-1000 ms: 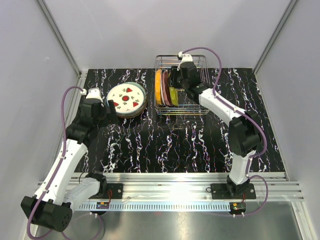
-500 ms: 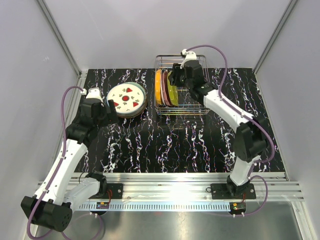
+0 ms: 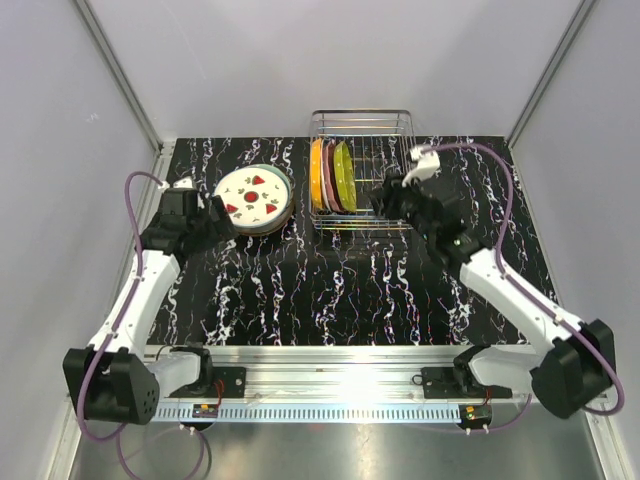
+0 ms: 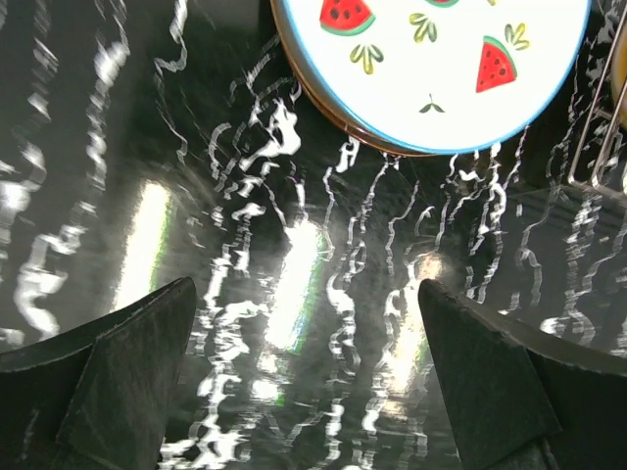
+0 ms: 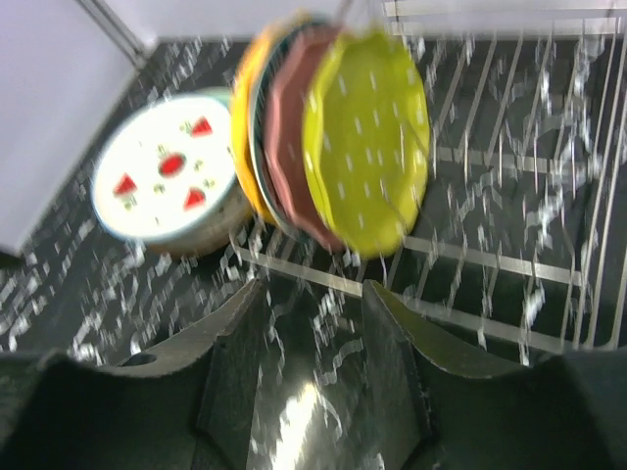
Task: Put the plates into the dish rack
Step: Insert the plate into the dish rack, then grab a plate with the left arm
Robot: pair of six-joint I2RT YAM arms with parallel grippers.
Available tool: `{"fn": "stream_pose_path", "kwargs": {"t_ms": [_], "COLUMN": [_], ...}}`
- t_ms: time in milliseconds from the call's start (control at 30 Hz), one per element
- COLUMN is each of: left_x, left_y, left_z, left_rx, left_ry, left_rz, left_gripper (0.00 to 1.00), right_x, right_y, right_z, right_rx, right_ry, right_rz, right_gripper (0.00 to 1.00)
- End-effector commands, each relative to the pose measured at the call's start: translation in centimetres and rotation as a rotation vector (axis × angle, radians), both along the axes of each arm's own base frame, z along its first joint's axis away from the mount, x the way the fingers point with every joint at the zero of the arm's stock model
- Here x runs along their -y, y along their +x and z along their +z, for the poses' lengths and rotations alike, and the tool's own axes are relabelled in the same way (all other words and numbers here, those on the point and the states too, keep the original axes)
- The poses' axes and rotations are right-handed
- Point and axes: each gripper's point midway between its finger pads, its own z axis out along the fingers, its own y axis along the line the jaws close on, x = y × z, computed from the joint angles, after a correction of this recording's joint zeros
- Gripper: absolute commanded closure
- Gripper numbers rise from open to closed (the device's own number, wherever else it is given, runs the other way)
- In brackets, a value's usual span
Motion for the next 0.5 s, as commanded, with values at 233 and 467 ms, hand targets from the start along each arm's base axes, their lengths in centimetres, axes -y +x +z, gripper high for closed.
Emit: {"fn": "stream_pose_path", "kwargs": {"t_ms": [233, 467], "left_x": [3.1, 2.2], "left_y": [5.7, 9.8], "left_z": [-1.4, -4.4], "left_rx": [0.053, -0.010], "left_ry": [-0.321, -0.390], "left_rz": [0.054, 0.153], "left_gripper": [0.01, 0.02], "right_x": [4.1, 4.3], "right_y": [-5.4, -6.0], "right_z": [-5.4, -4.9], "right_rx": [0.009, 0.017], "right_ry": [0.061, 0.082], "right_rz": [-0.079, -0.078], "right_gripper": [0.44, 0.46]}}
